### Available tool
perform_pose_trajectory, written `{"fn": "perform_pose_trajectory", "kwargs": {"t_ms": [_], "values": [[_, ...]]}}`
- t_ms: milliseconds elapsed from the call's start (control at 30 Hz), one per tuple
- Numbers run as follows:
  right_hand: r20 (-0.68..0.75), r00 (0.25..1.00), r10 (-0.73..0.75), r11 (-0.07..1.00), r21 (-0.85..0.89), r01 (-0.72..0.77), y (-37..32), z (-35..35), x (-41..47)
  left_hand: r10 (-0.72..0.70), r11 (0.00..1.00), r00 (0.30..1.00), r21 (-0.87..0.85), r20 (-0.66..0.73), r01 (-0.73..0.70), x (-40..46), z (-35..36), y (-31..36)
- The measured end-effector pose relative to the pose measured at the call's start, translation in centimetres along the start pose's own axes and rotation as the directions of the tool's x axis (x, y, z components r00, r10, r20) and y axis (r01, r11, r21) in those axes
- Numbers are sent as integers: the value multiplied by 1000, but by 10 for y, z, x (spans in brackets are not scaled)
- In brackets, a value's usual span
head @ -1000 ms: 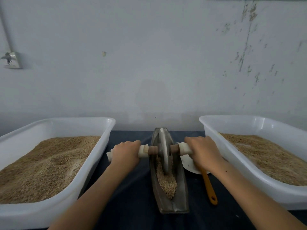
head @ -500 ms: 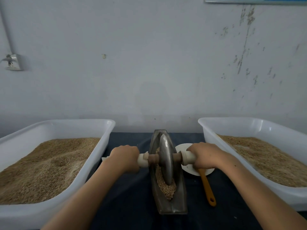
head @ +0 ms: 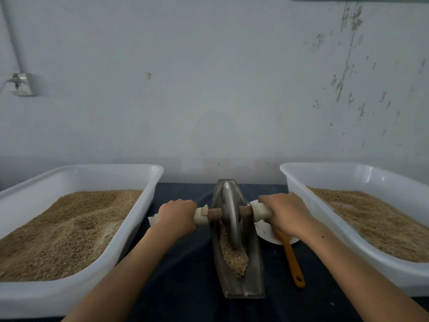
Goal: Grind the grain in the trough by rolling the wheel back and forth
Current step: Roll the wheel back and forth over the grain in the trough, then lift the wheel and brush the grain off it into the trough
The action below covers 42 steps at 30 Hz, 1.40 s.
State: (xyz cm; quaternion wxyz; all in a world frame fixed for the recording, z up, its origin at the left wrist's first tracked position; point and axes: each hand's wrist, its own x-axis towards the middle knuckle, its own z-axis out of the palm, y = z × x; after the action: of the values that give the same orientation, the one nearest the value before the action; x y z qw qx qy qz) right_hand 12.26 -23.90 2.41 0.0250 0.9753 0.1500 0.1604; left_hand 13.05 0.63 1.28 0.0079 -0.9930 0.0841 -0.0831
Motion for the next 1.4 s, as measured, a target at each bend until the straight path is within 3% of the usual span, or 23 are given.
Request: {"fn": "perform_pose_trajectory", "kwargs": {"t_ms": [100,300,533,667,800,1033,1200,1300,1400], "values": [[-119,993,-9,999,-42,4,0,9,2,-9,1000,999,-27,-48,8,0,5,-1],[-130,992,7,999,-41,-13,0,10,2,-3,999,997,-46,-71,0,0,9,-2],[151,987,56,997,-57,-48,-2,-10,0,39,999,993,-32,115,-36,3,3,-8],[259,964,69,998,-19,-66,1,-13,1,47,999,992,1,113,-47,5,0,-7],[189,979,75,997,14,-79,-1,-8,-1,36,999,999,24,30,-37,5,4,-6],[-126,992,22,998,-55,-29,-1,8,2,36,999,996,-28,-79,-38,3,12,-6],[-64,998,-25,999,-26,24,6,11,2,71,996,996,-52,-55,-74,1,8,-9],[-8,998,-68,996,56,68,10,4,-7,81,982,992,-162,-100,-96,-3,8,-12],[-106,985,-138,988,58,145,13,0,-24,100,964,977,-225,-190,-142,-8,9,-15]]}}
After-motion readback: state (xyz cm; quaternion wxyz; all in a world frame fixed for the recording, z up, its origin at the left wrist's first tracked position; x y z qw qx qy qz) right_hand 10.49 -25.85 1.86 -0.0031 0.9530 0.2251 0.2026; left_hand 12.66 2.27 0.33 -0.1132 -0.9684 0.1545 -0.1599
